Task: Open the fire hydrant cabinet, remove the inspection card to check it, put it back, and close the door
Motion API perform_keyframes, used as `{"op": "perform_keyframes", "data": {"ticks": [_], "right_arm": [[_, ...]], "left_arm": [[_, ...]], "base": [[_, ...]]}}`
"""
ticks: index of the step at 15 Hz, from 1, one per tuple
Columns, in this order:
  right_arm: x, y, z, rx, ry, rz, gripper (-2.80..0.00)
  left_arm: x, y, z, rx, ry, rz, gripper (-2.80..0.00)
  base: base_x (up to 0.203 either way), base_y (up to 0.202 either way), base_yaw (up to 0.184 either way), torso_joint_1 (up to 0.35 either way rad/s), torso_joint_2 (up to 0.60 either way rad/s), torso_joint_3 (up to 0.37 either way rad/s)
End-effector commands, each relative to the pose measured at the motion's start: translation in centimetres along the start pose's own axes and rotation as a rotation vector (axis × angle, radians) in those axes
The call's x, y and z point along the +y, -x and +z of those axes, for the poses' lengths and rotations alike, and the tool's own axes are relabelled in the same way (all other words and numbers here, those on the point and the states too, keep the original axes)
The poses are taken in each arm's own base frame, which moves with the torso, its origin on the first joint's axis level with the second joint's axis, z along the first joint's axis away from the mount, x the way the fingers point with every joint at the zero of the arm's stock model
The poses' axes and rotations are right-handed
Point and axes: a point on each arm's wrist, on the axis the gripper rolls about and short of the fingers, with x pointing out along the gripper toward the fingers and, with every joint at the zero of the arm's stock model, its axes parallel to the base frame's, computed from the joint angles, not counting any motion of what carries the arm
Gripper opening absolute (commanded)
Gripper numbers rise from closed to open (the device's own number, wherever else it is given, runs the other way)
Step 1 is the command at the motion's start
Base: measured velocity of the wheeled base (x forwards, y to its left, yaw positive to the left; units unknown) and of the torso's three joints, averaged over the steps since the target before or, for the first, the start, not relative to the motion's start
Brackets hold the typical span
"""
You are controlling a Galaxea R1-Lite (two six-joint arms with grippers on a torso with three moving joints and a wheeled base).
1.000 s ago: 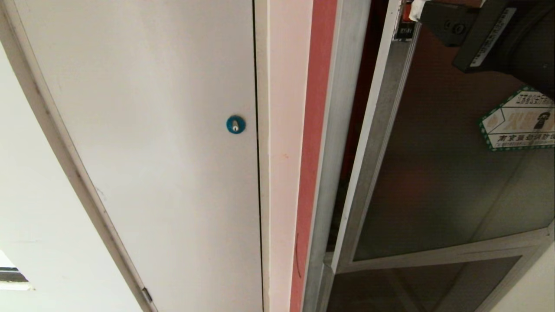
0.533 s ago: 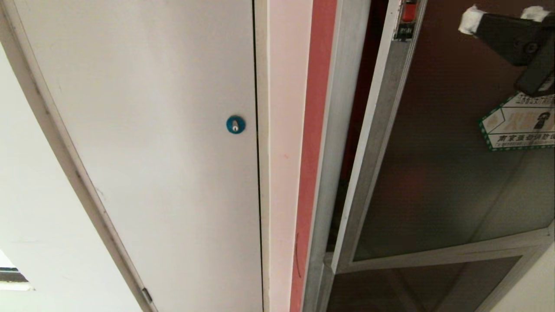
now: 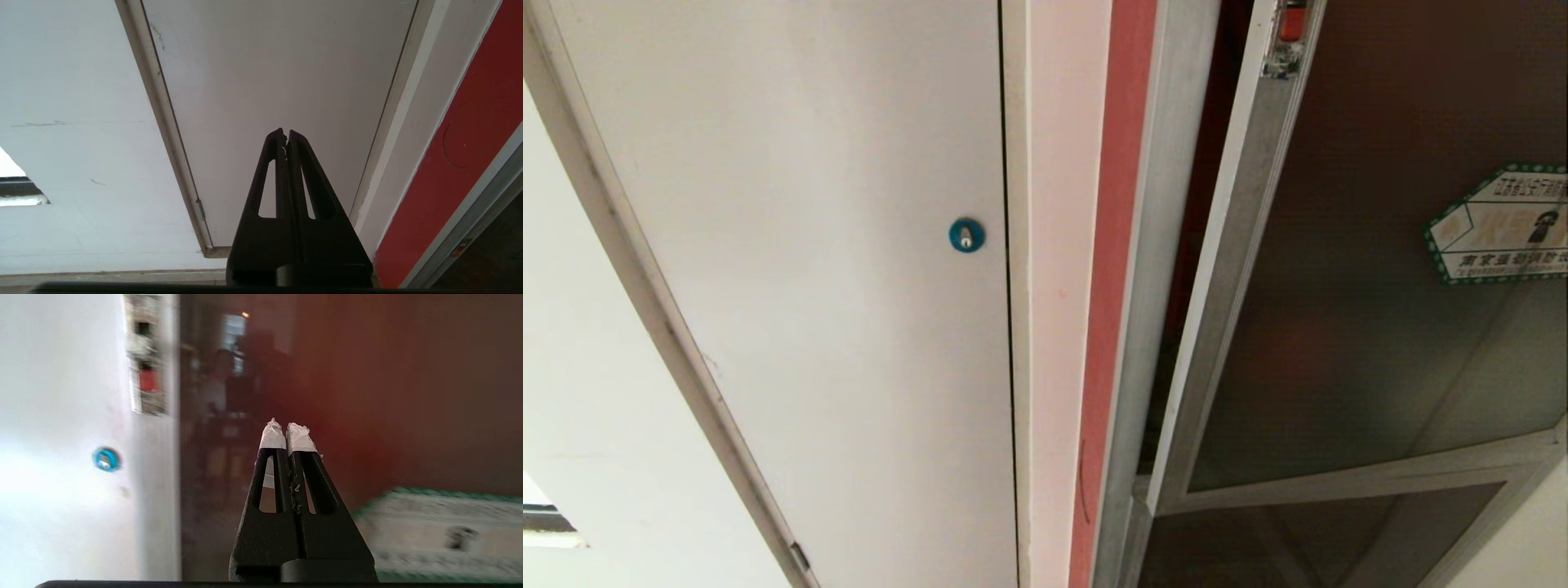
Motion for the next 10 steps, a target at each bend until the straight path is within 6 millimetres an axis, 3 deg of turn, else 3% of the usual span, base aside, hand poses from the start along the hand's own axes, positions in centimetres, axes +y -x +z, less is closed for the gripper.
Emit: {"op": "perform_keyframes", "data": {"ticks": [1, 5, 10], "right_arm": [[-1.3, 1.1, 0.5, -0.003, 0.012, -0.04, -2.8], [-3.7, 2.6, 0.8, 0.003, 0.061, -0.188, -2.8], [-6.3, 6.7, 1.7, 0.067, 0.137, -0.43, -2.8]], "left_arm": [[0.0, 0.0, 0.0, 0.003, 0.0, 0.0, -2.8], [0.0, 0.0, 0.0, 0.001, 0.0, 0.0, -2.8], [0.0, 0.0, 0.0, 0.002, 0.0, 0.0, -2.8]], "base": [[0.0, 0.0, 0.0, 0.0, 0.0, 0.0], [0.0, 0.0, 0.0, 0.0, 0.0, 0.0], [0.0, 0.0, 0.0, 0.0, 0.0, 0.0]]}}
